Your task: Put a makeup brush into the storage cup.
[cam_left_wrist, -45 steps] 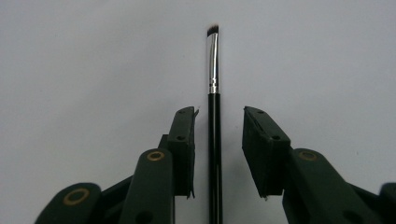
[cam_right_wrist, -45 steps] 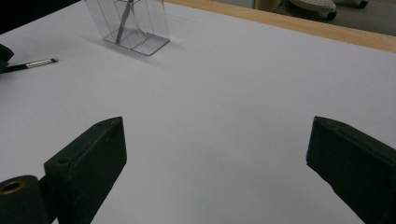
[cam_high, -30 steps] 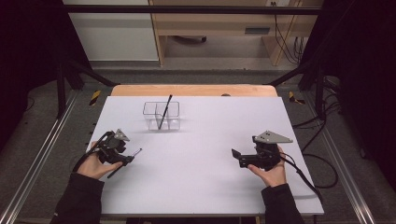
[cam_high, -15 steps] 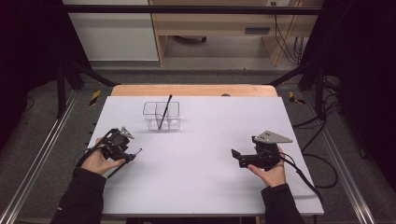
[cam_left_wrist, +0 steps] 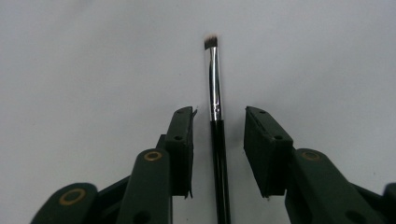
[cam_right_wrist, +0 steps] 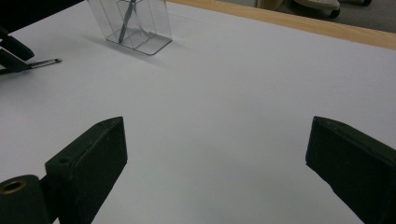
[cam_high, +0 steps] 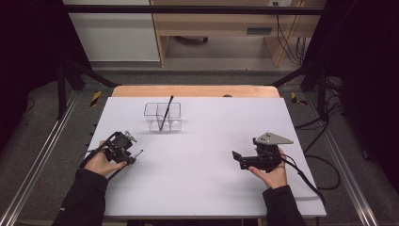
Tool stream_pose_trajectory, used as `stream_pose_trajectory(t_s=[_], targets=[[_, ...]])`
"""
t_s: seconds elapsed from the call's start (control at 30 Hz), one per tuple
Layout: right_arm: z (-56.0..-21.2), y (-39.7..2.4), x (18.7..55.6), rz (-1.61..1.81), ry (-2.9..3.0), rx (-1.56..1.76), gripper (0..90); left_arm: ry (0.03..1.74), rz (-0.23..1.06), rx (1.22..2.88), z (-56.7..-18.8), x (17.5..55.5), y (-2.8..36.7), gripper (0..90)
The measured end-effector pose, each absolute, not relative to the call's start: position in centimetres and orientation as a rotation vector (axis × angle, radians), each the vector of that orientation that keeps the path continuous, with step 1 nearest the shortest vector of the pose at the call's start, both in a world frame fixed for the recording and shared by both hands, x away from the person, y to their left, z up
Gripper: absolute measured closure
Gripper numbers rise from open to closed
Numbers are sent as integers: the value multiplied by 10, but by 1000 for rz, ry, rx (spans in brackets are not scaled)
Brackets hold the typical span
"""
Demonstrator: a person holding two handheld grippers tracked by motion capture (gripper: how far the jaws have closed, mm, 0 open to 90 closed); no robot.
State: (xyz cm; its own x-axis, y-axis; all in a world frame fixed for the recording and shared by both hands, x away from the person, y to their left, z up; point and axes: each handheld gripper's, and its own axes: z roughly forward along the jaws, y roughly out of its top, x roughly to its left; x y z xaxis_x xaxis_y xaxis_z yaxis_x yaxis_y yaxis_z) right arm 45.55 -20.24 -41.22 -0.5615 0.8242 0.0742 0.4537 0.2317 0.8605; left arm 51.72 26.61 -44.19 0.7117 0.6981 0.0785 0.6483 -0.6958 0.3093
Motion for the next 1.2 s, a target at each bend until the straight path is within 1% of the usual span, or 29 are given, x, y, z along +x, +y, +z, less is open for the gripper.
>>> stream_pose_trajectory(t_s=[0.23,0.33,0.77,0.9,1.2], targets=[[-413,-201,456,1261,2119,1181,57,1090,213,2610,-446,516,274,687],[-414,-201,456,1261,2120,1179,57,1101,205,2601,-446,515,275,718],[-415,-200,456,1256,2124,1181,56,1118,184,2604,-446,514,275,789],[-414,-201,456,1260,2119,1180,56,1110,187,2616,-446,514,274,825],[-414,-201,456,1257,2121,1180,56,1112,189,2631,-446,514,272,831]])
